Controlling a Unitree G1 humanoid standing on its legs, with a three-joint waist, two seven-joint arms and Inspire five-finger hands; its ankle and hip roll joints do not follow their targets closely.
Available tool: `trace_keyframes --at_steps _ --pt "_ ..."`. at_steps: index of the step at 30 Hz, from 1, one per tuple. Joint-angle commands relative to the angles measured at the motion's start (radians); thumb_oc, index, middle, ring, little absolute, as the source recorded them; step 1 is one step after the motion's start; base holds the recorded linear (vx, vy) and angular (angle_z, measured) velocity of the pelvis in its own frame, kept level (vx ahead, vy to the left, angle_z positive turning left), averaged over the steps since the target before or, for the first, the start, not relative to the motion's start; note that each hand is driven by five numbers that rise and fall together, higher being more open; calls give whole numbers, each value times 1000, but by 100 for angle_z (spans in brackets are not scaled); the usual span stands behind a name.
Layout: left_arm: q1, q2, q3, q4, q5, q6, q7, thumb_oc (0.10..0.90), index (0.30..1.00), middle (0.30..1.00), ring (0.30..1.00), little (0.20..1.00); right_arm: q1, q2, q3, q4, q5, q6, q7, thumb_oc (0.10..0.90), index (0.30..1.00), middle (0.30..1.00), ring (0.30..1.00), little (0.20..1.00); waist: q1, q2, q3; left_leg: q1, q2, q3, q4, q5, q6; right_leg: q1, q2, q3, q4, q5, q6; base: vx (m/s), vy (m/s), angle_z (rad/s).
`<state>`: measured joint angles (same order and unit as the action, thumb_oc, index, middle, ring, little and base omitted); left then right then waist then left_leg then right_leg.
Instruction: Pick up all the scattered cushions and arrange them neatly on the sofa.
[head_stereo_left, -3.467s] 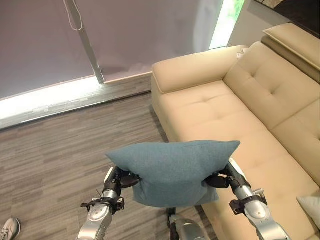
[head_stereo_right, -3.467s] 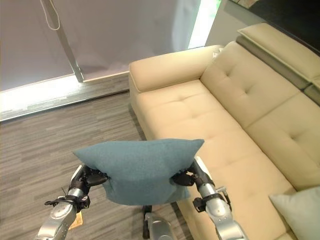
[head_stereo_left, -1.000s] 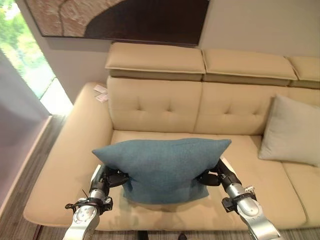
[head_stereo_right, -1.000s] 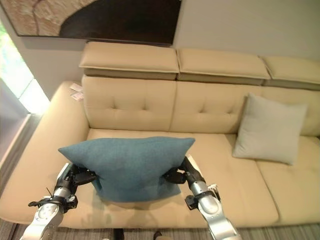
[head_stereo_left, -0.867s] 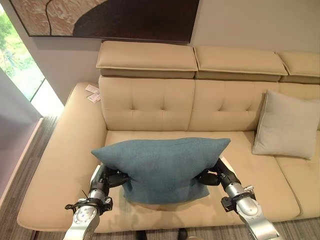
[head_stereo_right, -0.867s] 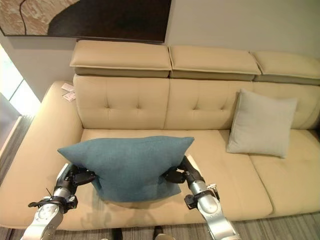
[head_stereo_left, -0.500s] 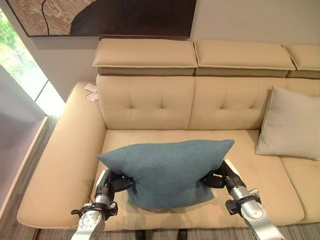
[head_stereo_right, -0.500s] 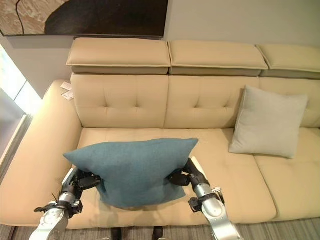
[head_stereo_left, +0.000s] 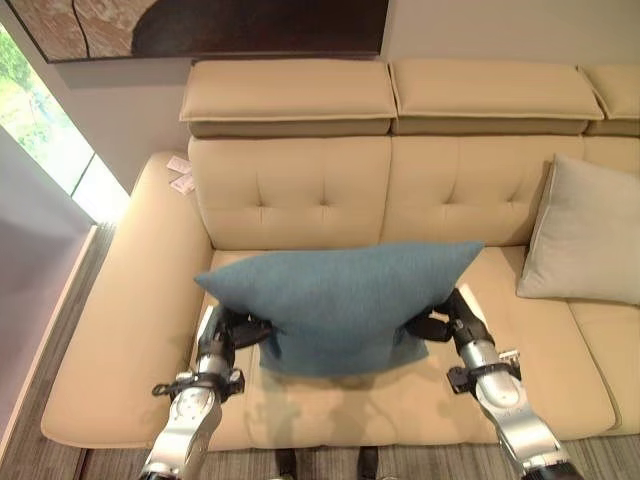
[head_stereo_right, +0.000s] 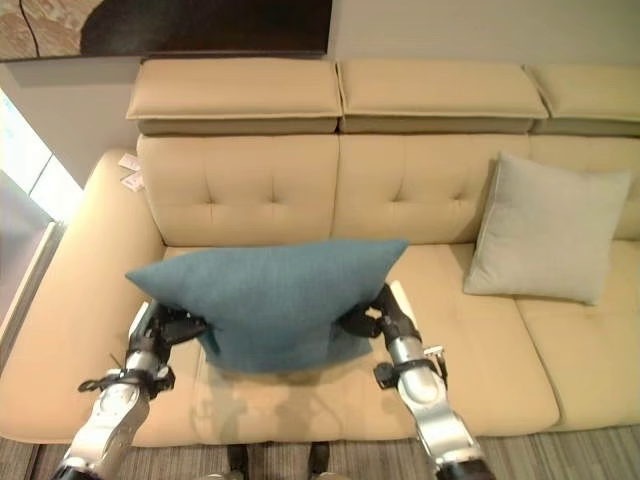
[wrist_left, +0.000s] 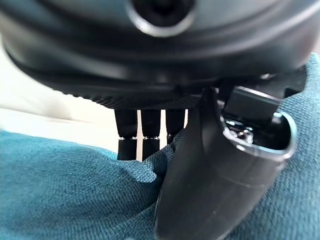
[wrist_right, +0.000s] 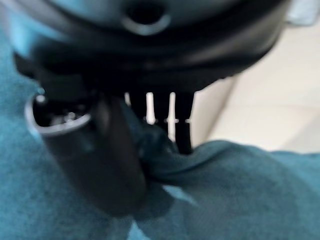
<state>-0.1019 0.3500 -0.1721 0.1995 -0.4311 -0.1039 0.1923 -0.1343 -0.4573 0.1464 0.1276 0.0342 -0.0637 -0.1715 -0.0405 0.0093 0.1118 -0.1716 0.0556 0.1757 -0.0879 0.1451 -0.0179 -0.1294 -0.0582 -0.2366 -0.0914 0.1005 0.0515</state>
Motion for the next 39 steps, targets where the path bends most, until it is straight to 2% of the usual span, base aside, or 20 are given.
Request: trace_keyframes --at_steps 1,3,5,6,9,10,12,14,18,19,26,37,38,39 --pt "-309 -26 -95 -55 -11 -188 16 400 300 300 300 300 -259 61 9 -44 93 -155 -83 400 300 300 300 300 -9 -29 -35 20 -16 -58 1 -127 -33 -49 -10 59 4 -56 97 -124 -3 4" --pt "-365 -24 -106 -35 -10 -195 34 400 300 300 300 300 -301 59 11 -23 96 -159 -101 400 300 300 300 300 -10 -27 -30 -4 -18 -62 1 -121 -34 -73 -9 61 4 -50 97 -94 -1 4" --pt "-465 -9 -131 -7 -10 -207 63 400 300 300 300 300 -372 43 17 16 102 -158 -134 400 300 300 300 300 -14 -25 -24 -45 -24 -69 1 -109 -38 -112 -9 65 4 -36 97 -79 -6 6" --pt "-564 11 -157 44 -6 -216 91 400 300 300 300 300 -451 21 23 66 114 -161 -165 400 300 300 300 300 -19 -22 -25 -83 -30 -73 1 -102 -42 -145 -9 69 4 -27 97 -69 -5 3" --pt "-663 32 -178 101 0 -223 118 400 300 300 300 300 -531 -1 27 115 127 -165 -193 400 300 300 300 300 -20 -20 -29 -118 -34 -77 1 -93 -45 -176 -11 69 4 -17 98 -18 -1 1" --pt "-744 56 -197 155 13 -224 140 400 300 300 300 300 -604 -20 34 162 134 -169 -217 400 300 300 300 300 -19 -19 -27 -141 -34 -79 1 -84 -48 -198 -17 70 4 -10 100 -30 -11 -1" --pt "-749 57 -197 158 12 -226 139 400 300 300 300 300 -609 -21 34 165 135 -170 -217 400 300 300 300 300 -20 -20 -27 -148 -36 -80 1 -77 -48 -205 -18 70 4 -5 100 -39 -6 -5" --pt "-901 94 -235 267 23 -225 171 400 300 300 300 300 -757 -50 54 258 167 -182 -262 400 300 300 300 300 -15 -13 -11 -188 -34 -86 1 -68 -57 -245 -22 72 4 3 109 -38 -12 -1" --pt "-959 107 -250 306 28 -225 177 400 300 300 300 300 -823 -66 65 295 176 -188 -276 400 300 300 300 300 -12 -10 -3 -218 -38 -88 1 -56 -59 -273 -23 72 4 13 110 -16 -8 -1" --pt "-1016 112 -267 359 20 -225 182 400 300 300 300 300 -892 -85 83 340 189 -193 -290 400 300 300 300 300 -9 -8 5 -243 -40 -91 1 -48 -62 -302 -23 72 4 20 114 0 0 0" --pt "-1045 122 -264 400 9 -220 189 400 300 300 300 300 -973 -122 100 392 190 -189 -309 400 300 300 300 300 -3 -3 20 -304 -44 -101 1 -36 -67 -364 -24 73 4 30 120 -4 -1 0" --pt "-983 101 -243 383 39 -193 191 400 300 300 300 300 -912 -120 60 431 152 -173 -332 400 300 300 300 300 -6 6 32 -336 -48 -107 1 -38 -74 -397 -26 70 4 30 122 -9 -9 4" --pt "-984 101 -243 384 39 -193 191 493 439 439 439 439 -913 -120 61 432 152 -173 -332 405 307 307 307 307 -6 6 32 -337 -48 -107 1 -38 -74 -398 -26 70 4 30 122 -16 -8 12" --pt "-1004 108 -241 406 50 -191 206 762 844 844 844 844 -927 -134 68 457 119 -159 -353 569 554 554 554 554 -7 7 34 -343 -48 -107 1 -36 -74 -405 -27 71 4 33 122 -18 -14 5"
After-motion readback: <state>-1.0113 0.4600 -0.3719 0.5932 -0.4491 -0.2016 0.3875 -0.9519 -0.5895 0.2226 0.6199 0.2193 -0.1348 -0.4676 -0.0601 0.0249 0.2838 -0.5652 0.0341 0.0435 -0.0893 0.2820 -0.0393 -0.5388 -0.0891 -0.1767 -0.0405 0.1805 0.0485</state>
